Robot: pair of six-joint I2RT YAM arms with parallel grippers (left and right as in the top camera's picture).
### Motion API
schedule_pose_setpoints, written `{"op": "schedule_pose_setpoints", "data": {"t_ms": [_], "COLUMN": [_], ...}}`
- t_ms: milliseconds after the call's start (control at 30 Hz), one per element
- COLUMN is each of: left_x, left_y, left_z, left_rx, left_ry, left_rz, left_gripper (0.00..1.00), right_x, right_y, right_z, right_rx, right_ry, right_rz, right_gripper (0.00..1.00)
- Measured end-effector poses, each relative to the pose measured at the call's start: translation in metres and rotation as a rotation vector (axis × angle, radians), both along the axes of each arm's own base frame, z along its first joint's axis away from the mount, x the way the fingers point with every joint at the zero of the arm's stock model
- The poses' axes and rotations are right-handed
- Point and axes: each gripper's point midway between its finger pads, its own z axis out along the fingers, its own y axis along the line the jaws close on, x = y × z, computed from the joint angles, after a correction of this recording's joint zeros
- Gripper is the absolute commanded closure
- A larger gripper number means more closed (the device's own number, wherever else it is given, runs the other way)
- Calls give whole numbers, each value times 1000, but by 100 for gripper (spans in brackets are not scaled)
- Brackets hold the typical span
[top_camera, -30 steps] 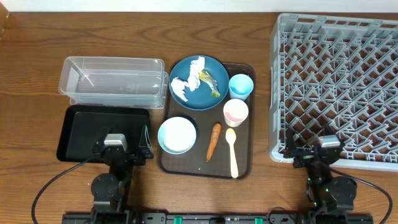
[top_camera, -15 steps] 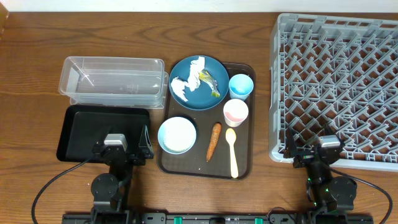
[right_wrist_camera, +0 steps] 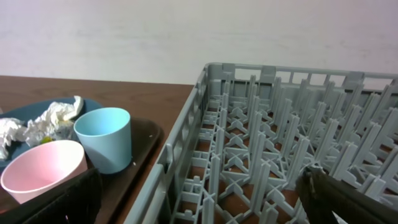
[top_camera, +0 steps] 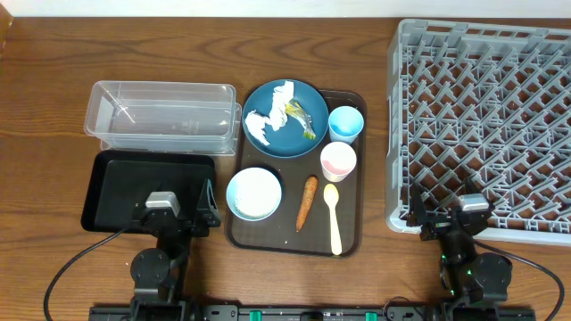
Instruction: Sort waste into correct bins and load items into the dishwasher rack
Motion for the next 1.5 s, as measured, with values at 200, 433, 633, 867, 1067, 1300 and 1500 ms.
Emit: {"op": "schedule_pose_setpoints", "data": {"t_ms": [200,433,633,867,1067,1300,1500], "left_x": [1,8,26,13,-8,-14,10], "left_y": [0,-7,-22,-36,-32,-25,-27], "left_z": [-16,-7,22,34,35,26,35], "left_rx": [-22,-27,-50,-101,-98,-75,-76], "left_ry": [103,278,471,868,1079,1136,1032], "left_rz": [3,-32,-107,-171,-138,-103,-109], "left_gripper": [2,2,2,2,2,2,2], "right_x": [-1,-3,4,9,15,21,15], "right_y": [1,1,2,4,4,4,4], "right_z": [8,40,55,65,64,42,24], "right_rx": [19,23,27,39,41,43,44], "right_ry": [-8,7,162,483,692,799,893], "right_rz": [2,5,11,16,12,11,9], "right_gripper": [1,1,1,1,1,1,1]}}
